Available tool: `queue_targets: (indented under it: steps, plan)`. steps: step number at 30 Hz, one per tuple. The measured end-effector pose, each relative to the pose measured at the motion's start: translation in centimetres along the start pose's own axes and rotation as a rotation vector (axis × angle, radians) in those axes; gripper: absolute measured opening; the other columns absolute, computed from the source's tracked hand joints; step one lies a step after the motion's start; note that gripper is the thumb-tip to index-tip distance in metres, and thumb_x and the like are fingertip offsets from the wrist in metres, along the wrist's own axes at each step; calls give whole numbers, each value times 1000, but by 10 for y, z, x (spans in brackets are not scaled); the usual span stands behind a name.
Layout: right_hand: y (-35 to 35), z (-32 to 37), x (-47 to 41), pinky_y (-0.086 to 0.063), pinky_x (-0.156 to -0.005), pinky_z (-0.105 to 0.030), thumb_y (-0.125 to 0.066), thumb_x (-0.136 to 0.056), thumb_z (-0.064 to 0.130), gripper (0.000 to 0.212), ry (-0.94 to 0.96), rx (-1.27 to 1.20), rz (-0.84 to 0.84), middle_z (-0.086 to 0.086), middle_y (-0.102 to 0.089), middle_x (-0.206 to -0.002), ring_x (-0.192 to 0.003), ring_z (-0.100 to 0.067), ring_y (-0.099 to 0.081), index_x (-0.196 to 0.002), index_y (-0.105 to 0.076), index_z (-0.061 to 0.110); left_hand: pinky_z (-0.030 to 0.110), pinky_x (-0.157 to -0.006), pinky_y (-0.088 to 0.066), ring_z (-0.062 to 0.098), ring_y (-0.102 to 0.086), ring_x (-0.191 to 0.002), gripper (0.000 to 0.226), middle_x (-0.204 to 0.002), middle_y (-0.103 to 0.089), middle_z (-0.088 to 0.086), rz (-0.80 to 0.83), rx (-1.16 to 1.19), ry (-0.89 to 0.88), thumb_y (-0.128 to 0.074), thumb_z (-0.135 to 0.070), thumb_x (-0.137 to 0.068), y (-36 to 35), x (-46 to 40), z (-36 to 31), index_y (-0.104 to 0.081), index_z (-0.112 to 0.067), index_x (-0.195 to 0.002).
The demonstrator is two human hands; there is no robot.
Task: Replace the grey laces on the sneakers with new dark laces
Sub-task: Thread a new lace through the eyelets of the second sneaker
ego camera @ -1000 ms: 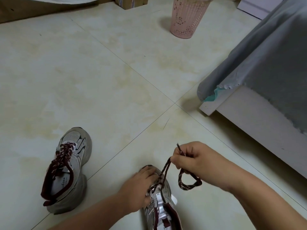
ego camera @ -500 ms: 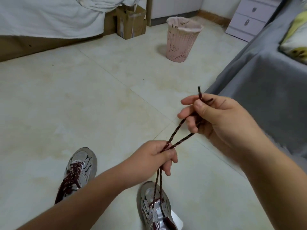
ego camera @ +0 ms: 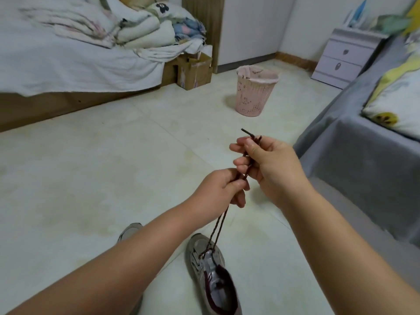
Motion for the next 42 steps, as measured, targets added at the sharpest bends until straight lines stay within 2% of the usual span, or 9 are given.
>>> queue_targets:
  steps: [3,7,10,13,16,21,26,33,42]
  plan:
    - [-2,-3,1,-55,-62,-21,-51,-93,4,10,-6,57,39,-6,-64,-91,-56,-10,-61,-94,-59,10,18,-74,-47,3,-61,-65,26,-68,-63,-3,-33,-81,31,-43,-7,-93,6,-1,6,-56,-16,-72]
    - [23,-24,-8,-53,-82,-36,-52,-85,-3,56,-65,377,-126,-5,-45,-114,-97,-24,-58,-135,-39,20,11,-65,-38,-4,-51,-62,27,-71,-57,-3,-134,-105,41,-45,-9,-93,17,-6,6,-58,-16,-70]
    - [38,-64,-10,-51,-80,-36,-44,-86,-9,69,-183,505,-210,-8,-43,-131,-88,-16,-53,-144,-26,21,24,-69,-40,9,-51,-70,32,-72,-55,-1,-226,-5,97,-42,-10,-95,30,-10,14,-58,-18,-68]
    - [19,-121,0,-46,-85,-25,-48,-90,-3,60,-257,724,156,-3,-37,-145,-105,-12,-48,-143,-32,18,24,-66,-42,9,-53,-67,33,-70,-54,-3,-229,67,105,-40,-10,-96,33,-12,20,-59,-17,-70]
    - [5,-155,1,-46,-92,-32,-55,-90,11,16,-238,807,268,-4,-63,-105,-93,-14,-55,-104,-64,8,21,-63,-43,9,-55,-70,32,-74,-56,-4,-226,125,102,-40,-11,-97,32,-13,26,-59,-16,-71]
    - [17,-125,-13,-50,-79,-34,-57,-89,12,19,-68,754,111,-5,-68,-72,-73,-20,-63,-72,-65,7,21,-61,-46,9,-59,-72,28,-81,-62,-5,-357,264,119,-42,-13,-97,50,-14,28,-62,-17,-78]
    - [8,-80,-12,-51,-66,-31,-44,-95,4,27,-24,227,24,0,-54,-49,-51,-16,-52,-73,-58,9,18,-50,-48,6,-56,-50,26,-64,-62,-3,-444,452,55,-41,-12,-98,60,-14,7,-62,-13,-83]
    - [-15,-33,-2,-47,-51,-24,-42,-97,10,28,203,169,-39,6,-41,-41,-42,-7,-38,-74,-58,16,17,-45,-36,6,-43,-44,31,-56,-56,-5,-464,271,-18,-38,-18,-98,65,-9,-17,-64,-17,-81]
    - [-26,-25,-4,-44,-51,-28,-43,-96,10,32,175,221,-17,0,-45,-45,-42,-8,-42,-69,-60,11,39,-68,-57,19,-58,-61,22,-78,-66,15,-260,145,-108,-50,-15,-94,48,-7,-36,-71,-18,-87]
Point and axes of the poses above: each hand's wrist, its own x-axis away from the middle knuckle, its own y-axis out of the back of the hand, z = x × y, the point moved 5 cm from there along -x, towards the middle knuckle
